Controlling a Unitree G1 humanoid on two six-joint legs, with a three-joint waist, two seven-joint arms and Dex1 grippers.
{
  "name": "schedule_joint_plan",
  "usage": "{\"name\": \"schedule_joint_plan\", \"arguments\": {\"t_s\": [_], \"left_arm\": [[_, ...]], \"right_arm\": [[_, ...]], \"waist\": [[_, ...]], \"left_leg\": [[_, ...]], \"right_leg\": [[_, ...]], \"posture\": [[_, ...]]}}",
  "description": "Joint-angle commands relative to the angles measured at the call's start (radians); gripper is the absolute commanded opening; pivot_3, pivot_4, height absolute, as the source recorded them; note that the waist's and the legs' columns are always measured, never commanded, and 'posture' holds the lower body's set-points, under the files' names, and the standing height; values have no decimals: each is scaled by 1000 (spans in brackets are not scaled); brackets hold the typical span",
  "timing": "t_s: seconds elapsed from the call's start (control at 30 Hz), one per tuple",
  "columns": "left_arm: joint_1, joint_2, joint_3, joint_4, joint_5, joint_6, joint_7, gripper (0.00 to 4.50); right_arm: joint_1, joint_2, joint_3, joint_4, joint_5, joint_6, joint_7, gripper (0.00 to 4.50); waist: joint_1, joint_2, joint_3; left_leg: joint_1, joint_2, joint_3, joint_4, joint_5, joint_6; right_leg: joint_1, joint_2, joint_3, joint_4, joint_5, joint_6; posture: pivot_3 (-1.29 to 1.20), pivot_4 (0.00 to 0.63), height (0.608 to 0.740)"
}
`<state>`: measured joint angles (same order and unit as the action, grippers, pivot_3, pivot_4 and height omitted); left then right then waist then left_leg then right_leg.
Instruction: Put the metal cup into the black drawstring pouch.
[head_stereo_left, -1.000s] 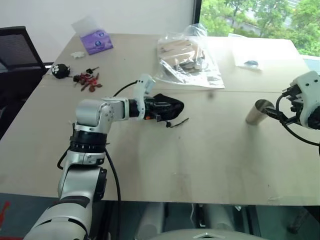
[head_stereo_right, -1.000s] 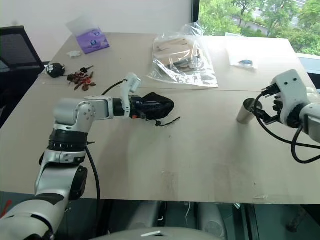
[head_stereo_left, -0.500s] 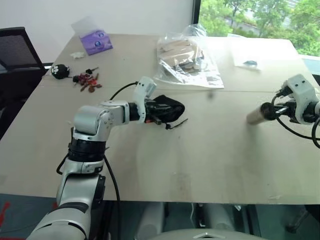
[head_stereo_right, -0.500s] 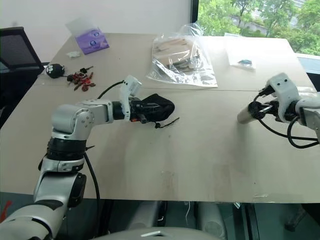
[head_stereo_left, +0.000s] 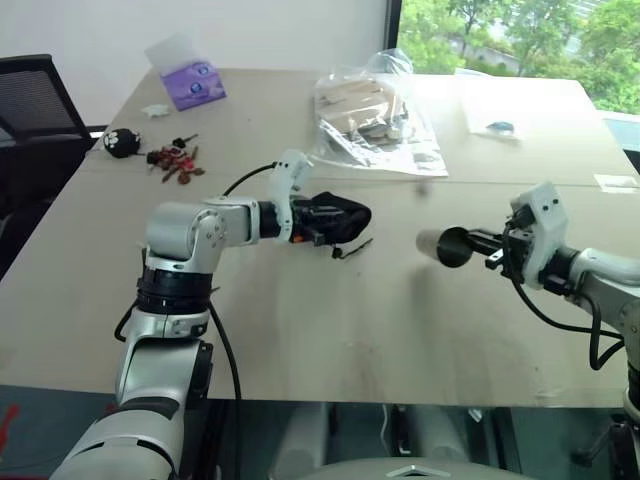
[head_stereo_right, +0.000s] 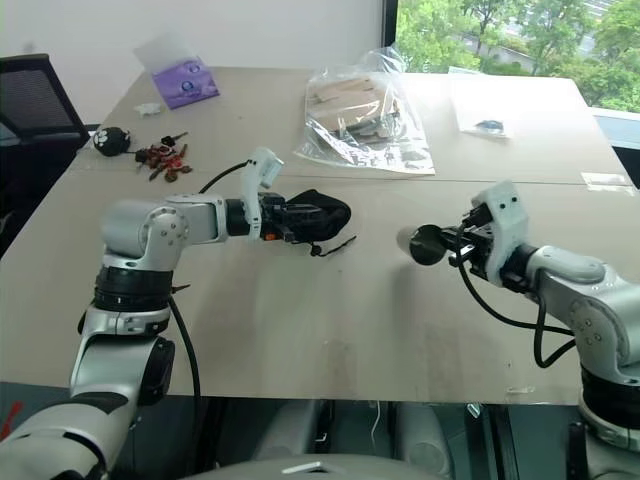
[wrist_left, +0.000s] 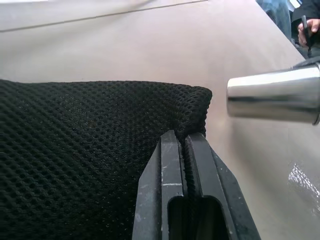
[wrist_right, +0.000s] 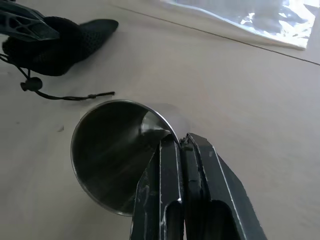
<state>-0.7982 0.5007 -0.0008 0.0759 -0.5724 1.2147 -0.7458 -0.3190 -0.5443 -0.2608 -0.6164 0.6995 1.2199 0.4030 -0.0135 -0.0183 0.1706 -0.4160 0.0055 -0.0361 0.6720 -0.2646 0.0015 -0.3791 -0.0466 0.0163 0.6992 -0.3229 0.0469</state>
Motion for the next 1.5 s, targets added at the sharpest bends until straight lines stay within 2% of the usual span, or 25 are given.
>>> {"name": "schedule_joint_plan", "arguments": {"t_s": [0.03, 0.23, 0.43, 0.73, 0.9, 1.1, 1.27, 1.5], "left_arm": [[-31, -2, 7, 9, -16, 10, -9, 0], [-36, -12, -9, 5, -17, 24, -3, 0], [-27, -19, -13, -22, -10, 48, 23, 0], [5, -119, 93, -42, -30, 145, 174, 0], [31, -132, 106, -97, -48, 196, 199, 0], [38, -115, 104, -114, -53, 211, 191, 0], [56, -63, 33, -132, -20, 101, 143, 0], [42, -25, -4, -77, 52, -2, 159, 0]], "right_arm": [[-12, 75, -23, -90, 75, -18, -44, 46], [-40, 265, 85, -43, 73, -123, -104, 46], [-40, 377, 139, 53, 63, -222, -103, 46], [70, 387, 331, 314, -141, -486, -4, 46], [63, 424, 373, 449, -269, -616, -52, 46], [58, 431, 412, 474, -363, -667, -80, 46], [41, 392, 487, 438, -419, -677, -22, 46], [19, 328, 486, 442, -426, -704, 73, 46]], "waist": [[-1, 0, 0], [-6, 0, 0], [-5, 0, 0], [-8, 1, 0], [-20, 1, 0], [-24, 1, -1], [-26, 1, -1], [-26, 1, -1]], "left_leg": [[0, 0, 0, 0, 0, 0], [0, 0, 1, 0, 0, 0], [1, 0, 1, 0, 0, 0], [1, 0, 1, 0, 0, 0], [2, 0, 1, 0, 0, -1], [5, 0, 2, 1, 1, -2], [7, 0, 3, 0, 2, -3], [7, 0, 3, 0, 2, -3]], "right_leg": [[0, 0, 0, 0, 0, 0], [-1, 1, 0, 0, 0, 0], [-1, 0, -1, 1, 0, 0], [-1, 0, -1, 1, 0, 0], [-1, 0, 0, 4, 0, 0], [-1, 0, 1, 8, 0, 0], [-1, 1, 2, 10, 0, 0], [-1, 1, 2, 10, 0, 0]], "posture": [[0, 150, 740], [0, 150, 740], [0, 150, 740], [0, 150, 740], [0, 150, 740], [0, 150, 740], [0, 150, 740], [0, 150, 740]]}}
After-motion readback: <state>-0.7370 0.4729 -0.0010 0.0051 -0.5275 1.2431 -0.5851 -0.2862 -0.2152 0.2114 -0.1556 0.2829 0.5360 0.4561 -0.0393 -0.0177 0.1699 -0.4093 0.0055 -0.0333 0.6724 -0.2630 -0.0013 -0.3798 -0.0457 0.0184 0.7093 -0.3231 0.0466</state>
